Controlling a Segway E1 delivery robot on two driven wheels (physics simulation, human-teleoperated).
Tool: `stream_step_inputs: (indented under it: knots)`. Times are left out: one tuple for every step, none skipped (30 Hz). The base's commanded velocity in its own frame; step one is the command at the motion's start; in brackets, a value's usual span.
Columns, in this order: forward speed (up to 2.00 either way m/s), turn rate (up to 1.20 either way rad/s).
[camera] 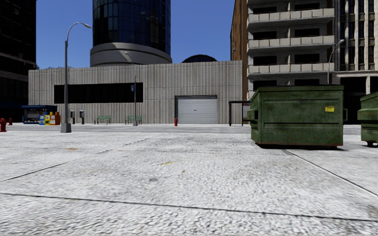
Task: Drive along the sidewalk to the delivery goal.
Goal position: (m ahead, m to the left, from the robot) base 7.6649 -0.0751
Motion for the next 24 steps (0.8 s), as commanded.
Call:
stream_step_inputs:
  knots:
    - [2.00,0.00]
    - [2.00,0.00]
    - [2.00,0.00]
    - [2.00,0.00]
    - [2.00,0.00]
    - [2.00,0.00]
    - [2.00,0.00]
    - [2.00,0.00]
    - [2.00,0.00]
    - [2.00,0.00]
    - [2.00,0.00]
    - [2.00,0.00]
    - [2.00,0.00]
    - [2.00,0.00]
    - [2.00,0.00]
    - [2.00,0.00]
    - [2.00,0.00]
    - [2.00,0.00]
    - [2.00,0.00]
    - [2.00,0.00]
    - [2.00,0.00]
    - [2.00,0.00]
    - [2.00,0.00]
    - [2.00,0.00]
